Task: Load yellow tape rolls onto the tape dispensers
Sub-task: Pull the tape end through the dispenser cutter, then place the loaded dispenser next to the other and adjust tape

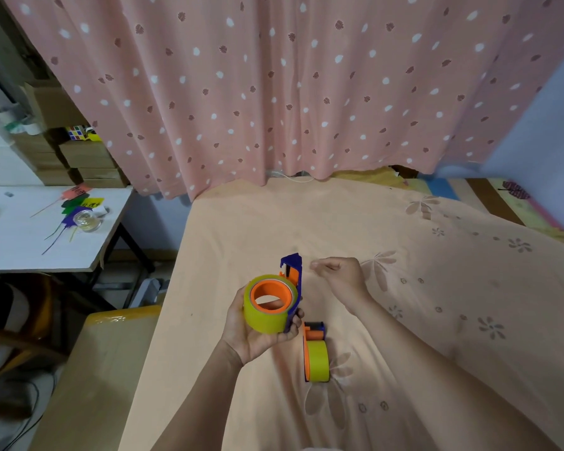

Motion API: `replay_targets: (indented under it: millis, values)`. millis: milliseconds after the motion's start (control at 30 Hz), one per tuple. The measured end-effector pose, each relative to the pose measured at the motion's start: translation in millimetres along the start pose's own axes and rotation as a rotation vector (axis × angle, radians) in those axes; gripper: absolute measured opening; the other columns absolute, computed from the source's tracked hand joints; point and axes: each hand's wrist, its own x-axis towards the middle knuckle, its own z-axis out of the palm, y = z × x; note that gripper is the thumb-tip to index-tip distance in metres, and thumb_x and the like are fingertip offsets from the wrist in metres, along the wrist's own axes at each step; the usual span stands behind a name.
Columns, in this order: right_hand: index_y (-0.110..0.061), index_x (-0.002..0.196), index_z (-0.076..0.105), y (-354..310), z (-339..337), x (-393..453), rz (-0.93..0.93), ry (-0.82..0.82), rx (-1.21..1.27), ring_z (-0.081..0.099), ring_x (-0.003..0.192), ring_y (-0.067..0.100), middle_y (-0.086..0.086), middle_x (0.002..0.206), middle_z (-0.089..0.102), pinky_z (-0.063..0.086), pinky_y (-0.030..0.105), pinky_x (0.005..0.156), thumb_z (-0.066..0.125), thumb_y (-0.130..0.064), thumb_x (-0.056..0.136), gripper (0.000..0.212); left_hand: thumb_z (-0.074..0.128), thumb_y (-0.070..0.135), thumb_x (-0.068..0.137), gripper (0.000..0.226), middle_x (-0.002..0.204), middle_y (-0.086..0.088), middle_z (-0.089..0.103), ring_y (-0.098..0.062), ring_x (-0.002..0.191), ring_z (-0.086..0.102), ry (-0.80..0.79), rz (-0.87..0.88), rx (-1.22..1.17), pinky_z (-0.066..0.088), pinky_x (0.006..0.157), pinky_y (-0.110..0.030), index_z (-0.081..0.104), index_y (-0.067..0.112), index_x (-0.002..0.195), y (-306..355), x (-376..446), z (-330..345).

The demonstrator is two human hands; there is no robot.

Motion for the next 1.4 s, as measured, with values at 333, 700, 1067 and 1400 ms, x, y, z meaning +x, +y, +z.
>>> replay_targets:
  millis: [333, 700, 1067, 1400]
  values:
    - [-0.018, 0.069, 0.074, 5, 22, -17, 0.018, 0.066, 0.031, 0.070, 0.072, 0.017, 0.007, 0.074, 0.075, 0.056, 0.038, 0.074, 0.078, -0.007, 0.081, 0.017, 0.055, 0.060, 0.080, 0.093, 0.115, -0.030, 0.058, -0.038, 0.097, 0.062, 0.052, 0.062, -0.041, 0.052, 0.088, -0.044, 0.039, -0.003, 0.146, -5, 8, -1]
    - [-0.026, 0.070, 0.081, 19, 45, -34, 0.217, 0.038, 0.159, 0.074, 0.086, 0.019, 0.003, 0.084, 0.080, 0.059, 0.036, 0.083, 0.065, -0.011, 0.091, 0.031, 0.065, 0.057, 0.075, 0.082, 0.113, -0.030, 0.060, -0.041, 0.094, 0.062, 0.123, 0.043, 0.041, 0.052, 0.086, -0.045, 0.057, -0.005, 0.128, 0, 10, -13]
    - [-0.011, 0.102, 0.077, 23, 69, -46, 0.571, -0.235, 0.398, 0.072, 0.088, 0.025, 0.012, 0.099, 0.078, 0.057, 0.040, 0.082, 0.075, -0.025, 0.084, 0.023, 0.071, 0.063, 0.066, 0.070, 0.118, -0.017, 0.068, -0.035, 0.100, 0.067, 0.335, 0.149, 0.381, 0.051, 0.078, -0.039, 0.070, 0.021, 0.121, 1, 9, -22]
    - [0.005, 0.117, 0.066, 71, 116, -70, 0.741, -0.099, 0.347, 0.068, 0.085, 0.029, 0.015, 0.092, 0.072, 0.056, 0.045, 0.088, 0.061, 0.004, 0.092, 0.025, 0.059, 0.068, 0.082, 0.058, 0.123, -0.007, 0.074, -0.025, 0.111, 0.072, 0.540, 0.026, 0.666, 0.060, 0.092, -0.042, 0.069, 0.028, 0.123, -9, -14, -50]
